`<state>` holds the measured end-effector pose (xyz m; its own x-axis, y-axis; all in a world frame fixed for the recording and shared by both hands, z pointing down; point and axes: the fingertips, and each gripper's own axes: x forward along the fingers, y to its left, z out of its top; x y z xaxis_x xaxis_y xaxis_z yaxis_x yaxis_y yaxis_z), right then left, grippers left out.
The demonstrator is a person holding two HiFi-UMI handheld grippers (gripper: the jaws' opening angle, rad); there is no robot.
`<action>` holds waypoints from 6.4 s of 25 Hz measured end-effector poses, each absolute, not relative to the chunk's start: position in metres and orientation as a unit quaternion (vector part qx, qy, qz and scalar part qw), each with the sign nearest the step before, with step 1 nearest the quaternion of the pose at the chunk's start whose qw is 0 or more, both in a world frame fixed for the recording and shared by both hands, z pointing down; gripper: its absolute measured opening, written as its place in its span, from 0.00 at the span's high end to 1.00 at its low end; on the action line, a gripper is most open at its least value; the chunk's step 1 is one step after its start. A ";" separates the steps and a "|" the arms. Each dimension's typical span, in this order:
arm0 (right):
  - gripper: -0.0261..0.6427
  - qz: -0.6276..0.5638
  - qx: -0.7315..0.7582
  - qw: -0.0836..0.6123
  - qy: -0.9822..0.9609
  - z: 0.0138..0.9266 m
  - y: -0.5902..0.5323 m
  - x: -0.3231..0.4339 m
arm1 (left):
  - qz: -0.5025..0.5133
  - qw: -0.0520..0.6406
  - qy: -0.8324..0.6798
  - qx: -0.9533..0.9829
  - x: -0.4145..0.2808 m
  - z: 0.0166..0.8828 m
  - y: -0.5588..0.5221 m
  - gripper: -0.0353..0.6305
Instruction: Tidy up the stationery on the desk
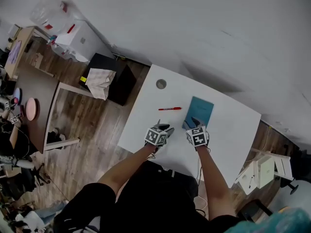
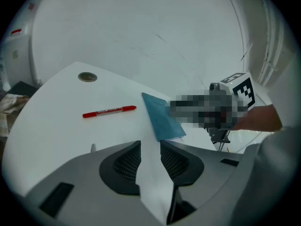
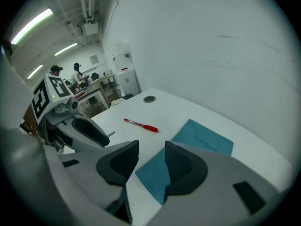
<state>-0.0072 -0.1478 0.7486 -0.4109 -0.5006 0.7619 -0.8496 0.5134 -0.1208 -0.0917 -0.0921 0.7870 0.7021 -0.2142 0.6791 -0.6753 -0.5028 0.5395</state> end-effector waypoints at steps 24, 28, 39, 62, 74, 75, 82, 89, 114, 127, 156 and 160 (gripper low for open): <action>0.69 0.338 0.502 0.285 -0.744 0.751 -0.132 -0.036 | 0.416 0.212 -0.147 0.872 -0.137 0.798 -0.193 0.79; 0.69 0.346 0.523 0.263 -0.733 0.746 -0.125 -0.023 | 0.481 0.184 -0.096 0.852 -0.135 0.821 -0.188 0.74; 0.69 0.365 0.554 0.240 -0.708 0.749 -0.081 0.010 | 0.535 0.192 -0.116 0.814 -0.138 0.837 -0.187 0.85; 0.72 0.343 0.565 0.202 -0.723 0.723 -0.018 0.104 | 0.400 0.377 -0.260 0.794 -0.060 0.791 -0.112 0.87; 0.84 0.333 0.509 0.184 -0.772 0.724 -0.002 0.175 | 0.375 0.384 -0.308 0.786 0.053 0.780 -0.060 0.87; 0.85 0.330 0.504 0.186 -0.776 0.724 -0.001 0.180 | 0.370 0.386 -0.312 0.785 0.063 0.779 -0.061 0.87; 0.89 0.343 0.488 0.197 -0.778 0.731 0.005 0.216 | 0.364 0.389 -0.337 0.776 0.111 0.773 -0.075 0.87; 0.89 0.354 0.485 0.185 -0.778 0.726 -0.009 0.232 | 0.371 0.397 -0.340 0.767 0.148 0.787 -0.087 0.87; 0.89 0.361 0.455 0.172 -0.796 0.733 -0.020 0.226 | 0.341 0.449 -0.405 0.720 0.158 0.824 -0.110 0.87; 0.89 0.349 0.445 0.159 -0.810 0.723 -0.015 0.206 | 0.314 0.430 -0.377 0.758 0.141 0.783 -0.098 0.84; 0.88 0.403 0.529 0.151 -0.732 0.725 0.007 -0.140 | 0.269 0.387 -0.362 0.804 -0.260 0.768 0.015 0.93; 0.88 0.414 0.526 0.177 -0.721 0.737 0.009 -0.174 | 0.272 0.392 -0.353 0.805 -0.281 0.771 0.016 0.93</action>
<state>-0.1741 0.0089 0.7367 -0.3834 -0.6131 0.6908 -0.9058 0.1034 -0.4110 -0.2811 0.0156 0.7711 0.6034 -0.3549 0.7141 -0.7810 -0.4435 0.4396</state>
